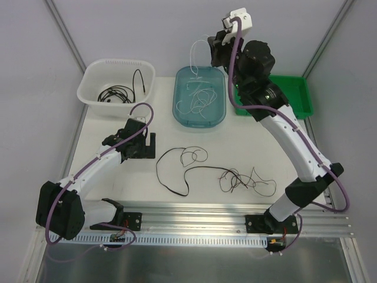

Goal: Untangle the cables

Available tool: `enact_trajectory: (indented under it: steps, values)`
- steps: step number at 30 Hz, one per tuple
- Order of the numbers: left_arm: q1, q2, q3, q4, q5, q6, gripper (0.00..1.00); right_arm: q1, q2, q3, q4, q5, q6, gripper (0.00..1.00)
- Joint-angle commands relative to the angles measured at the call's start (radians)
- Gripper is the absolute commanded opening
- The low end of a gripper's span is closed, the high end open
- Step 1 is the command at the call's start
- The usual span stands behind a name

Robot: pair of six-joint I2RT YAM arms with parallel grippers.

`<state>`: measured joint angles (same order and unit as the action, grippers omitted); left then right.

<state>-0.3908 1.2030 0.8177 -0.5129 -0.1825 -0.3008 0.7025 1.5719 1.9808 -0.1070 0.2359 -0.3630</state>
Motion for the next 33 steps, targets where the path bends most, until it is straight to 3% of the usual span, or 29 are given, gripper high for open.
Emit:
enact_trajectory:
  steps: [1, 4, 8, 16, 22, 26, 33]
  values:
    - [0.012, 0.004, 0.012, 0.004, 0.028, 0.011, 0.99, -0.046, 0.097, 0.088, 0.092, 0.025, 0.015, 0.01]
    - [0.012, 0.007, 0.012, 0.004, 0.035, 0.011, 0.99, -0.08, 0.195, 0.11, 0.072, 0.019, 0.042, 0.01]
    - [0.012, 0.013, 0.014, 0.004, 0.044, 0.012, 0.99, -0.162, 0.292, 0.064, 0.023, -0.062, 0.205, 0.01]
    - [0.012, 0.024, 0.017, 0.004, 0.064, 0.012, 0.99, -0.213, 0.388, -0.1, 0.004, -0.105, 0.283, 0.02]
    - [0.012, 0.026, 0.018, 0.004, 0.066, 0.012, 0.99, -0.213, 0.454, -0.059, -0.111, -0.135, 0.282, 0.02]
    - [0.012, 0.026, 0.015, 0.004, 0.061, 0.012, 0.99, -0.213, 0.361, -0.146, -0.083, -0.086, 0.283, 0.01]
    - [0.012, 0.02, 0.017, 0.004, 0.066, 0.012, 0.99, -0.21, 0.053, -0.217, -0.121, 0.037, 0.211, 0.01]
